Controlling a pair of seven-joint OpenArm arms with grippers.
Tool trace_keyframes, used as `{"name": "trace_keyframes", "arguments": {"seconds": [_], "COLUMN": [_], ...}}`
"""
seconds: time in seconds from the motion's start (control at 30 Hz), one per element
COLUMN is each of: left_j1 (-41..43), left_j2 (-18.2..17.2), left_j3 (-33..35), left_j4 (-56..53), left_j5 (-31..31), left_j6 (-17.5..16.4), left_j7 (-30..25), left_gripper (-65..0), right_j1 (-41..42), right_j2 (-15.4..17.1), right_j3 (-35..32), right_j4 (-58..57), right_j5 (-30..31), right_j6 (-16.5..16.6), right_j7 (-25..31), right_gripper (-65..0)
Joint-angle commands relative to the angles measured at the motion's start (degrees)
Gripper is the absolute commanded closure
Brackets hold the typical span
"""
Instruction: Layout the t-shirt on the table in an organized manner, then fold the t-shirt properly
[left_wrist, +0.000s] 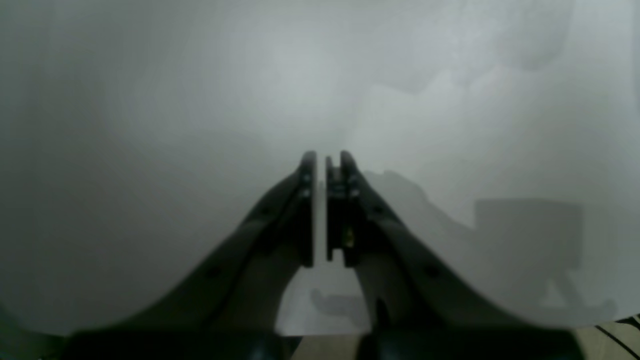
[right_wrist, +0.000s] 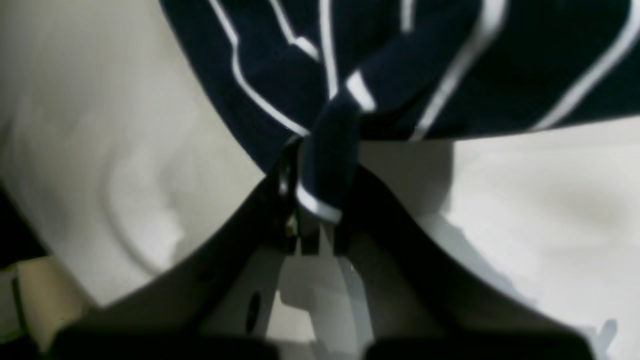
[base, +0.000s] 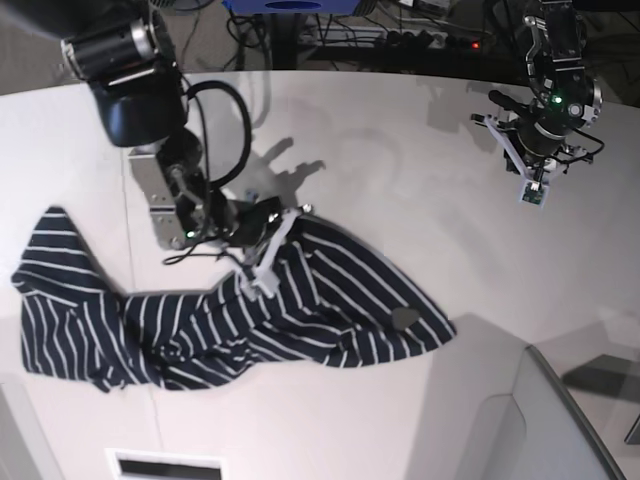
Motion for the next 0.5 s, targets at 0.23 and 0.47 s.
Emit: {"name": "trace_keyframes", "arguments": {"seconds": [0.23,0.47], "left_j1": [-0.45,-0.45], "left_j2": [-1.83,-1.3], "left_j3": [-0.33,0.2], "left_j4": [0.81,1.08], "left_j5": [0.04,-0.67], "left_j6": [0.41,0.41], "left_j7": [-0.81,-0.99], "left_gripper": [0.0,0.0], "right_j1": [-0.22,-1.45], "right_j2": [-3.92,1.09], "right_j3": [-11.75,-13.78], "right_j4": [4.07,15.06], "right_j5": [1.28,4.53], "right_j6": [0.42,0.42], "right_j7": [-3.43,-9.24], "right_gripper": [-4.8,-50.6]}}
